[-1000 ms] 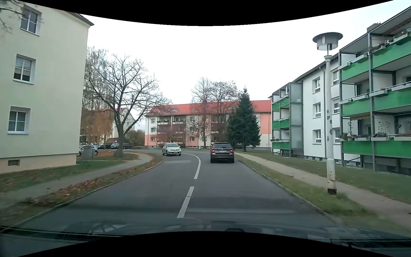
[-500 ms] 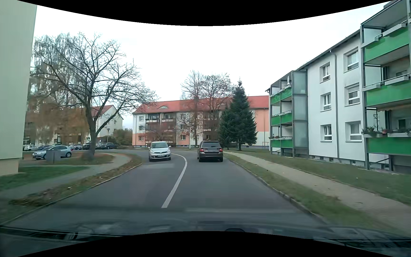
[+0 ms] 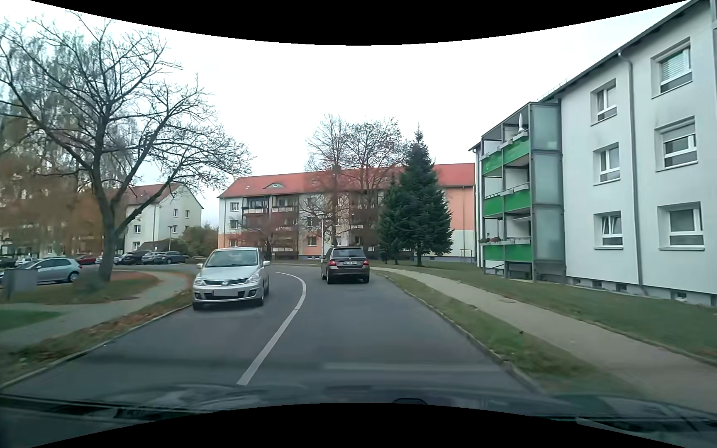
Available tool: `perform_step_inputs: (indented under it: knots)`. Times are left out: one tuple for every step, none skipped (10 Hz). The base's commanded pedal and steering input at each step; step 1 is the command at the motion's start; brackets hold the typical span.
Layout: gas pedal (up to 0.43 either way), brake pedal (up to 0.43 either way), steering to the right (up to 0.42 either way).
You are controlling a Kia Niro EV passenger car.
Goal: Follow the waypoints while adhering to traffic rules and regulations
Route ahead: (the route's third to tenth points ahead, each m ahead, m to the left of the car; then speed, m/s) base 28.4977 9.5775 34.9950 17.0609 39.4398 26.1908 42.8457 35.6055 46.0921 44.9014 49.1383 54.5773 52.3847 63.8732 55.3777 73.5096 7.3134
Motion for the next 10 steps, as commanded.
perform_step_inputs:
  knots:
    - [0.098,0.0,-0.021]
    - [0.11,0.0,-0.027]
    - [0.11,0.0,-0.034]
    - [0.118,0.0,-0.04]
    - [0.118,0.0,-0.046]
    - [0.118,0.0,-0.051]
    - [0.13,0.0,-0.056]
    - [0.13,0.0,-0.06]
    - [0.13,0.0,-0.061]
    - [0.13,0.0,-0.065]
